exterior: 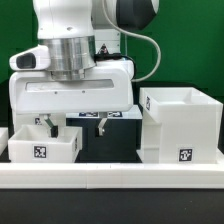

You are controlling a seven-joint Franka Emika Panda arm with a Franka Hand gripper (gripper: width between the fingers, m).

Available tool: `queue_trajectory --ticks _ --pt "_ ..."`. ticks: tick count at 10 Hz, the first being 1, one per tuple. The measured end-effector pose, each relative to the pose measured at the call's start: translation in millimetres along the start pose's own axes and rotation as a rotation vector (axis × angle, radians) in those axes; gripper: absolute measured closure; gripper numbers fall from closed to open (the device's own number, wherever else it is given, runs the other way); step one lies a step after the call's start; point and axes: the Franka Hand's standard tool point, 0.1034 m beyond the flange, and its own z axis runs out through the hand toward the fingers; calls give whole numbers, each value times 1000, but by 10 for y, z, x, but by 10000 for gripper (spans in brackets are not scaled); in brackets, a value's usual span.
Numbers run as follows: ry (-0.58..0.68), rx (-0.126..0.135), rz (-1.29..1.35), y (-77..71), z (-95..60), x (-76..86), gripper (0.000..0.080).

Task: Assemble drawer

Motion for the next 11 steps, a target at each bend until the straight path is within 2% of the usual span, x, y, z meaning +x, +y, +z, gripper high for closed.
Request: queue_trajectory --ticks 1,4,8,10,11 --pt "0 -2 -4 -18 21 -9 151" --pt "16 -27 -7 29 245 -139 151" --pt "14 -33 -10 66 286 -188 151" --pt "14 -33 -11 53 286 -186 180" --pt "15 -33 -11 53 284 -182 363"
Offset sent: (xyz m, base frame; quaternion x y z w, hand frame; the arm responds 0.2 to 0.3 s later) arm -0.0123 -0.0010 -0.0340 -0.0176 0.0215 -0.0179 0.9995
